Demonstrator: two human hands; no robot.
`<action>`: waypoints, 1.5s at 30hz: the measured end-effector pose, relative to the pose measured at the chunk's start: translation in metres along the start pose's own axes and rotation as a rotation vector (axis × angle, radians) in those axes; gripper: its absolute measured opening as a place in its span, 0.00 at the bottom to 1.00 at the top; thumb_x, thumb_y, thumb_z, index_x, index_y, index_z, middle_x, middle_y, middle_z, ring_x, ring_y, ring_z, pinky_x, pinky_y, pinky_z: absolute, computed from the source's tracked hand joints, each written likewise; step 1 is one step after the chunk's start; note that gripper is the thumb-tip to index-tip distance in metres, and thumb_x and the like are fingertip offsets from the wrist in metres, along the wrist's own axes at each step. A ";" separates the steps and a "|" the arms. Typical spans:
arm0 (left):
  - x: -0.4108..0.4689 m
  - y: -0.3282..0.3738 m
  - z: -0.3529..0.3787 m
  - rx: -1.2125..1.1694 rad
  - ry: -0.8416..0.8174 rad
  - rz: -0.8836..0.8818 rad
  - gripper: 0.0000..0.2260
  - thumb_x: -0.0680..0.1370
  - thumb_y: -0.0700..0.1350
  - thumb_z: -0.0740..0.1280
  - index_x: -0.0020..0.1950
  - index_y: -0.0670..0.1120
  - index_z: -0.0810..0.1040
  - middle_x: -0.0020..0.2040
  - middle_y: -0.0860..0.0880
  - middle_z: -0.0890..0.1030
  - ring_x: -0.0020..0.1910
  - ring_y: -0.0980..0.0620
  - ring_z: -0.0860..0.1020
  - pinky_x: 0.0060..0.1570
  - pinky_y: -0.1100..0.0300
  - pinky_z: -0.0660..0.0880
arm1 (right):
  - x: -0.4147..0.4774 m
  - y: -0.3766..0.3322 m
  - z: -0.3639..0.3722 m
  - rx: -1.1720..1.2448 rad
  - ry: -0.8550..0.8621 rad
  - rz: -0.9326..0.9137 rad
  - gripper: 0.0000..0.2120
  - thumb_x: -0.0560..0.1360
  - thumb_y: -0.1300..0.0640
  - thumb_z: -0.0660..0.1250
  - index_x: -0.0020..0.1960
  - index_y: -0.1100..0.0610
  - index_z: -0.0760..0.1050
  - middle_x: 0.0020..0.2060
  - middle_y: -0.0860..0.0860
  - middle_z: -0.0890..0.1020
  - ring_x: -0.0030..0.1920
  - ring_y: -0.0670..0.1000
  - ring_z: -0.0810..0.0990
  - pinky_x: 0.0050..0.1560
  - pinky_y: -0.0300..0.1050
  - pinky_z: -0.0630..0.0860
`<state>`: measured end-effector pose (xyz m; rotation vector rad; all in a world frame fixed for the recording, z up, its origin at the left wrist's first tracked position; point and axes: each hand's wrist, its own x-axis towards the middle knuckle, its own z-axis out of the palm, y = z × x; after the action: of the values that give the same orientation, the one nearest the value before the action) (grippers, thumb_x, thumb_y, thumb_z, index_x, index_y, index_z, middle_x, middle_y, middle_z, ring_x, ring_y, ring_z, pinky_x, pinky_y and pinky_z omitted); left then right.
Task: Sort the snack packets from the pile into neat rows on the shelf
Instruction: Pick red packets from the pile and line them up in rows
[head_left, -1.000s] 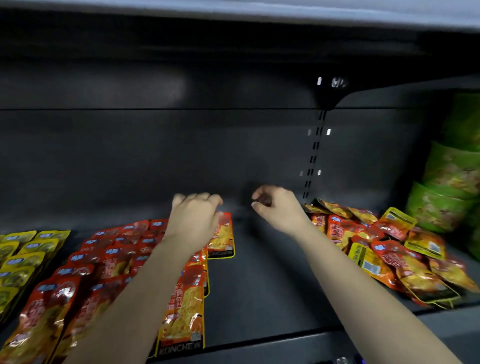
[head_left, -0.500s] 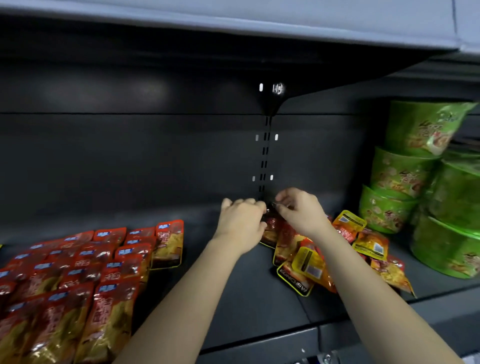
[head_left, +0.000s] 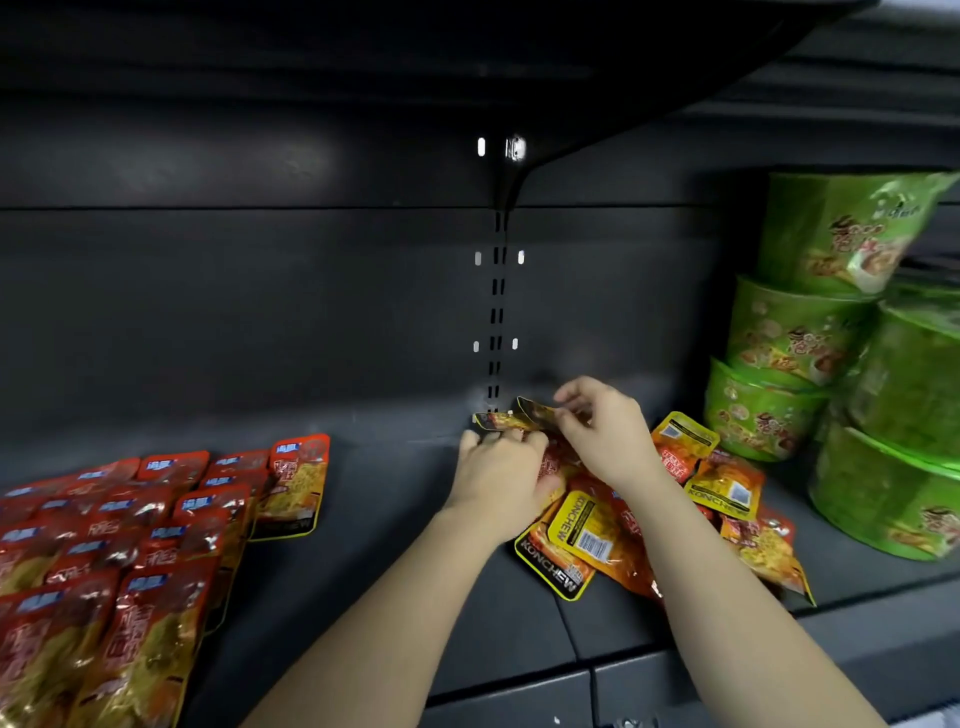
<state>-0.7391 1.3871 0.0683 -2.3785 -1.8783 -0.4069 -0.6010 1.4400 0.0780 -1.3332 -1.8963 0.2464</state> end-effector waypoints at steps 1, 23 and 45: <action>0.000 0.001 0.002 -0.012 0.001 -0.011 0.20 0.78 0.59 0.61 0.65 0.50 0.70 0.61 0.49 0.77 0.61 0.46 0.74 0.62 0.48 0.62 | -0.001 0.001 0.000 0.005 0.002 0.000 0.06 0.75 0.59 0.66 0.51 0.51 0.77 0.44 0.47 0.81 0.47 0.47 0.78 0.46 0.41 0.72; 0.003 -0.028 -0.014 -1.141 0.371 -0.199 0.10 0.75 0.40 0.70 0.52 0.53 0.76 0.48 0.50 0.82 0.43 0.54 0.83 0.45 0.55 0.80 | -0.012 -0.017 -0.004 0.660 -0.237 0.012 0.16 0.73 0.57 0.73 0.58 0.53 0.73 0.46 0.52 0.85 0.47 0.53 0.84 0.50 0.51 0.81; 0.005 -0.034 0.011 -0.438 0.058 -0.394 0.28 0.73 0.57 0.71 0.68 0.50 0.64 0.49 0.52 0.81 0.51 0.49 0.79 0.44 0.57 0.71 | -0.007 -0.007 -0.003 0.426 0.052 0.201 0.14 0.74 0.54 0.71 0.56 0.52 0.70 0.50 0.45 0.81 0.51 0.46 0.81 0.52 0.45 0.78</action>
<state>-0.7693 1.4022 0.0559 -2.1692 -2.4401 -0.9987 -0.6033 1.4305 0.0803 -1.2184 -1.5540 0.6706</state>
